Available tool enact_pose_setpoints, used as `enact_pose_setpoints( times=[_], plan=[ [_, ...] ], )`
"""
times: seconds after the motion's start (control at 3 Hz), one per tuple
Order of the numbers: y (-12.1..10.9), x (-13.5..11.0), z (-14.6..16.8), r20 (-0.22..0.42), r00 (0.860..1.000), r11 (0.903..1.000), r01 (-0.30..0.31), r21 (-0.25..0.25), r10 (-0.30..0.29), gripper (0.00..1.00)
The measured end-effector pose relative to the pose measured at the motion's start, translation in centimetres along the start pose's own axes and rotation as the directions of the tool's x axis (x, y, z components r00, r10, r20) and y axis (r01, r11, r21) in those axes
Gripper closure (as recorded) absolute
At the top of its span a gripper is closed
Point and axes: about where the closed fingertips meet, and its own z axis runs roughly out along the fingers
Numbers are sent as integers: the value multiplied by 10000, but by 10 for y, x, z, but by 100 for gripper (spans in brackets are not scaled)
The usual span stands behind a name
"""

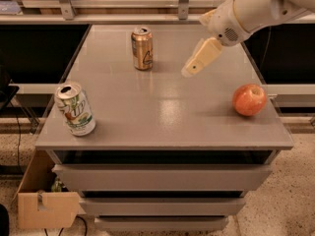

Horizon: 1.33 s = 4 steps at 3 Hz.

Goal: Pick orange can

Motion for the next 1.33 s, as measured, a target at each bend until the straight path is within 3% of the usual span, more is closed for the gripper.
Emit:
enact_pose_setpoints(
  times=[0.33, 0.67, 1.33],
  plan=[
    [-13, -8, 28, 609, 9978, 9994, -286, 179, 275, 0],
    [-20, -21, 54, 1497, 9870, 9983, -578, -59, 580, 0],
    [-17, -38, 104, 2604, 9571, 9897, -1044, -983, 1269, 0]
  ],
)
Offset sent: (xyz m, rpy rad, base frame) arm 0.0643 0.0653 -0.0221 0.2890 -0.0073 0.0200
